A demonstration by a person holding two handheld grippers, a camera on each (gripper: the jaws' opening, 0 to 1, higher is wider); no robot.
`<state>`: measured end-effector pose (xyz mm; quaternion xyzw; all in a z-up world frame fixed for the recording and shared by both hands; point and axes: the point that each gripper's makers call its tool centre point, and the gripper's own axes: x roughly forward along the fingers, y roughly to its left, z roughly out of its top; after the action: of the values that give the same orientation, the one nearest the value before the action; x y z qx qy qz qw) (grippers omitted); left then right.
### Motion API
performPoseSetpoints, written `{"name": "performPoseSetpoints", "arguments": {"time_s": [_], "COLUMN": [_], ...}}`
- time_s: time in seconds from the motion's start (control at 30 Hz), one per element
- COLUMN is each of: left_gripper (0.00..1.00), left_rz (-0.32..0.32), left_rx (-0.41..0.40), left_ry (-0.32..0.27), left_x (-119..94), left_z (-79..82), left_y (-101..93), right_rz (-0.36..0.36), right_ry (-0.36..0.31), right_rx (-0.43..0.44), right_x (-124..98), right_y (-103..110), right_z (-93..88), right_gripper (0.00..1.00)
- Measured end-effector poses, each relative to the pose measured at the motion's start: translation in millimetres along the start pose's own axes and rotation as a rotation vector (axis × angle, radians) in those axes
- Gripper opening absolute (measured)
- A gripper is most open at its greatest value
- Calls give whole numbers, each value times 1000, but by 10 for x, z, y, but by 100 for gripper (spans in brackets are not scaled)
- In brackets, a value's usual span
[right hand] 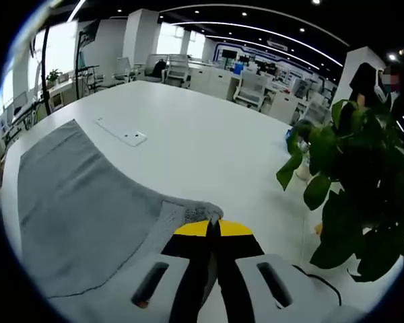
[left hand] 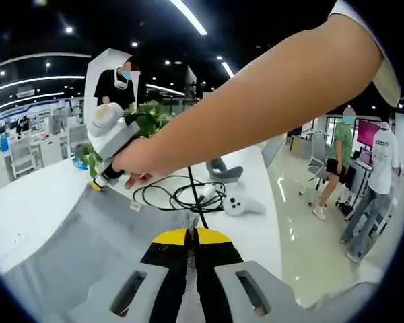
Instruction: Fold the towel on the table until its edges align and the towel forms a compact rectangular stack.
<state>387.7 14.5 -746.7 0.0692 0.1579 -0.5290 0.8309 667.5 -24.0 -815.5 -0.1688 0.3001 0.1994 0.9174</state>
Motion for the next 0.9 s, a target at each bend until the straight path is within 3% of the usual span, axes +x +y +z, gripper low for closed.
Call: {"name": "performPoseSetpoints", "arguments": {"time_s": [0.63, 0.9], "left_gripper": [2, 2], "left_rz": [107, 132], "left_rx": [28, 27], "left_ry": [-89, -115], "left_x": [-610, -877], "left_z": [298, 352], "left_y": [356, 445], "right_rz": [-20, -17], "right_ry": [-52, -73], "right_rx": [75, 87], "right_x": [-110, -247], "right_y": [212, 446], "right_z": [615, 873], "right_gripper": [0, 0]}}
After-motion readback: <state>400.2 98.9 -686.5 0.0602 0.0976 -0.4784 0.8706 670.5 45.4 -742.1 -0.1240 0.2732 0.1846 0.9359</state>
